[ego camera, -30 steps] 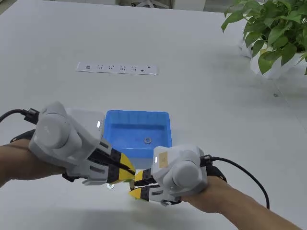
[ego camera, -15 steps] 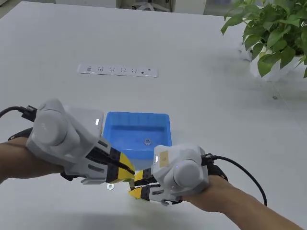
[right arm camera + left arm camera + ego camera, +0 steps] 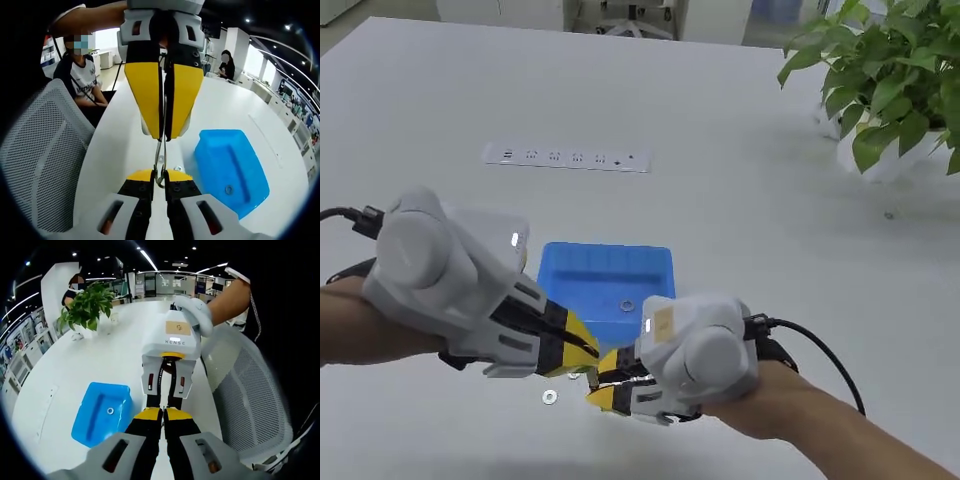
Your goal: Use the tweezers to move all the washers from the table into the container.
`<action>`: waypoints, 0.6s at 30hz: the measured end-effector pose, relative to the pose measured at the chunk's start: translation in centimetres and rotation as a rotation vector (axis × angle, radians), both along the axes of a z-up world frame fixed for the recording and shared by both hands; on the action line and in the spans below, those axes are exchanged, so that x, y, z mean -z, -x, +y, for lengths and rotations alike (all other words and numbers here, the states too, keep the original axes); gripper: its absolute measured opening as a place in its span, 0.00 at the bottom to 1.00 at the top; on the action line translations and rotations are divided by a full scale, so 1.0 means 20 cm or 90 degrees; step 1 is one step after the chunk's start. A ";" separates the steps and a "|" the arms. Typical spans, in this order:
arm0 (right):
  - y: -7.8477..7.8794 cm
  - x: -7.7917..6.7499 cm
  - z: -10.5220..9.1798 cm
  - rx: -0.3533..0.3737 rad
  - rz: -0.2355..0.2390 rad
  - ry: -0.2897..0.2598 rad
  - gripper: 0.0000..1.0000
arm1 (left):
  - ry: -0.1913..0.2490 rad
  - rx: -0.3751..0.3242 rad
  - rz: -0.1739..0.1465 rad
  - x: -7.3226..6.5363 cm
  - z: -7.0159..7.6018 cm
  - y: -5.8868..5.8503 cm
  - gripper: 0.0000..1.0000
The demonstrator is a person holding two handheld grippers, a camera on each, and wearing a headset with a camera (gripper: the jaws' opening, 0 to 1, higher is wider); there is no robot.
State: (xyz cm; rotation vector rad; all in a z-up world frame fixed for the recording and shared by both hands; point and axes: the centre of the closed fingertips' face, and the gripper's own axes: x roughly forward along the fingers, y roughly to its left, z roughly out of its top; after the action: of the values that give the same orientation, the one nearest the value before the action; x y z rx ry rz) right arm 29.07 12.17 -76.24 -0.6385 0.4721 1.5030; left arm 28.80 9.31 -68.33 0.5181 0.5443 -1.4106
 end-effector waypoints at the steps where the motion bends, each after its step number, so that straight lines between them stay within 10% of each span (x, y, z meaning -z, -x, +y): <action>1: 0.00 -0.01 0.00 0.000 -0.001 0.000 0.10 | 0.000 0.000 0.000 -0.01 0.00 0.00 0.05; 18: -0.12 -0.15 0.01 0.005 -0.034 -0.009 0.10 | 0.017 0.004 -0.027 -0.14 0.01 -0.10 0.05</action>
State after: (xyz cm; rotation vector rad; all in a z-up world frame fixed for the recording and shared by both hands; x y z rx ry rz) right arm 31.47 12.39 -73.28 -0.6639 0.4226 1.4771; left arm 30.79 9.49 -65.46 0.5283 0.4893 -1.4076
